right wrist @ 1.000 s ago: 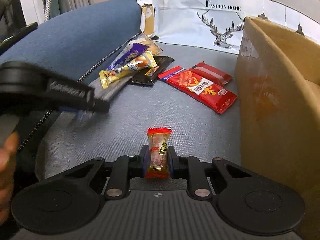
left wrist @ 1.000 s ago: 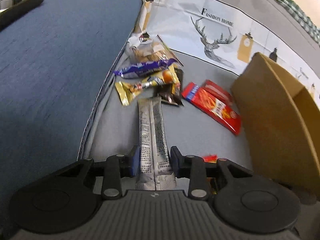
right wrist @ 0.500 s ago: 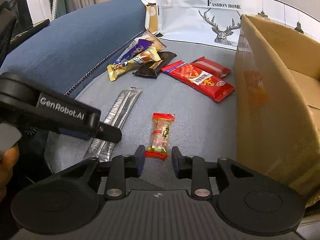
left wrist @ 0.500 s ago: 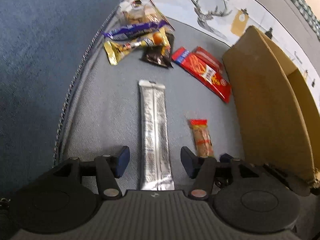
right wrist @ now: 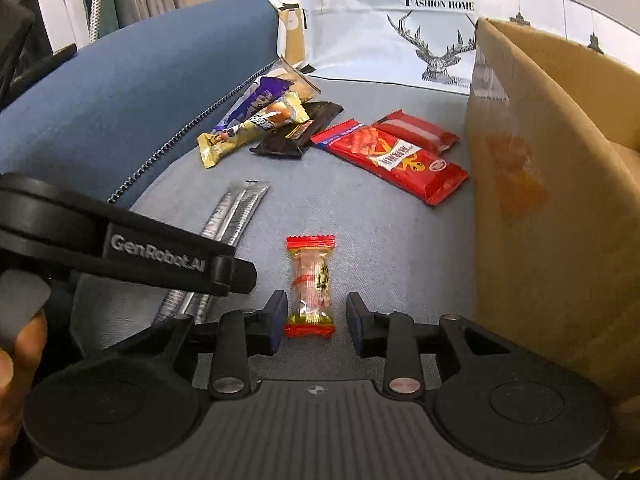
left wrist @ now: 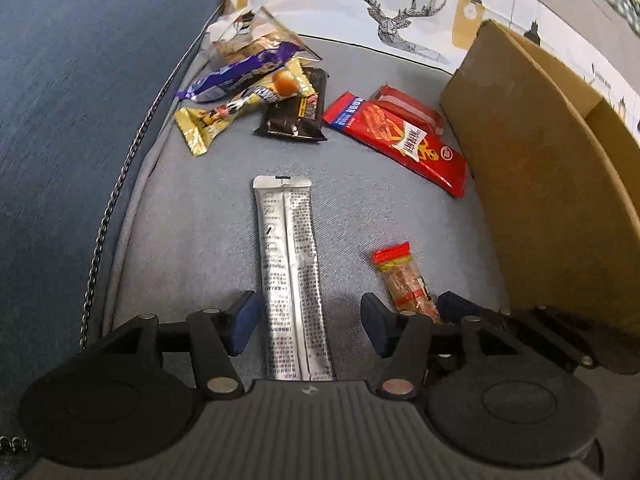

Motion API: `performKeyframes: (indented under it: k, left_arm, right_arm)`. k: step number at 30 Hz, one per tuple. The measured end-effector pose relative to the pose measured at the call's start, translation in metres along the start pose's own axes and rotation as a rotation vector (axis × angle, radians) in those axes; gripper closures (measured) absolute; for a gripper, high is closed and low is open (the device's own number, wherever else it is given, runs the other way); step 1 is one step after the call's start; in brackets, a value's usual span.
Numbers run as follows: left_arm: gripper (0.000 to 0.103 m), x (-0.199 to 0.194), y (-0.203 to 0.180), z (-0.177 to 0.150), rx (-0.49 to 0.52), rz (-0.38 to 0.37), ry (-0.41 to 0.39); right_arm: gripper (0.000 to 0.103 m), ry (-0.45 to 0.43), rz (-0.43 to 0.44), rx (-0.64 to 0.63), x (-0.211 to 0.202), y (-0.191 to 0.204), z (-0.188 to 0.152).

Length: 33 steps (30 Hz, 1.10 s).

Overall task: Organize snacks
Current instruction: 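Lower the left gripper onto the silver stick pack and close it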

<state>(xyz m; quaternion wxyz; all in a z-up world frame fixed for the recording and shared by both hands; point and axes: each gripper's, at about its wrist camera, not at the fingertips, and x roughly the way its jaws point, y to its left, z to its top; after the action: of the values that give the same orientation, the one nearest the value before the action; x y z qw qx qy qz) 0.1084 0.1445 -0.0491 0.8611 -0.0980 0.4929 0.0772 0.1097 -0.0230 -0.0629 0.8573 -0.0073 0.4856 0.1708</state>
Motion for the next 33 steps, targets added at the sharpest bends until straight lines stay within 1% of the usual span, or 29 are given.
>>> performKeyframes:
  k: [1,2,3,4,6,8,13,17,21,23,27,31,33]
  left_arm:
    - [0.047,0.001,-0.003,0.0,0.012,0.015,-0.003]
    - [0.052,0.002,-0.005,0.0,0.026,0.033,-0.007]
    - [0.06,0.002,-0.007,0.0,0.036,0.052,-0.011]
    - [0.064,0.002,-0.009,-0.001,0.042,0.067,-0.018]
    - [0.074,0.001,-0.008,-0.001,0.035,0.069,-0.029]
    - [0.077,-0.001,-0.005,-0.001,0.017,0.054,-0.038]
    - [0.077,-0.011,0.006,-0.002,-0.038,0.001,-0.044]
    - [0.077,-0.014,0.007,-0.004,-0.036,-0.036,-0.032]
    - [0.075,-0.009,0.002,-0.005,-0.011,-0.017,-0.011]
    - [0.074,-0.006,0.0,-0.005,0.001,-0.008,0.002]
    - [0.072,-0.004,-0.005,-0.007,0.032,0.01,-0.002]
    - [0.072,-0.004,-0.005,-0.007,0.031,0.006,-0.001]
    - [0.075,-0.004,-0.004,-0.006,0.026,0.002,-0.001]
  right_arm:
    - [0.074,-0.002,-0.005,-0.014,0.0,0.001,0.0]
    - [0.079,-0.004,-0.01,-0.026,0.0,0.002,0.0]
    - [0.079,-0.004,-0.013,-0.036,0.0,0.003,0.0]
    - [0.079,-0.007,-0.015,-0.038,0.0,0.003,0.0]
    - [0.079,-0.013,-0.023,-0.036,-0.002,0.002,0.0]
    - [0.079,-0.019,-0.026,-0.043,-0.004,0.003,-0.001]
    - [0.079,-0.035,-0.04,-0.06,-0.013,0.007,-0.003]
    - [0.079,-0.028,-0.041,-0.071,-0.017,0.008,-0.005]
    - [0.077,0.022,-0.036,-0.064,-0.011,0.006,-0.01]
    - [0.077,0.016,-0.039,-0.073,-0.011,0.007,-0.012]
    - [0.077,0.009,-0.041,-0.074,-0.012,0.006,-0.014]
    - [0.077,0.003,-0.047,-0.075,-0.011,0.007,-0.014]
    - [0.078,0.0,-0.049,-0.082,-0.011,0.007,-0.014]
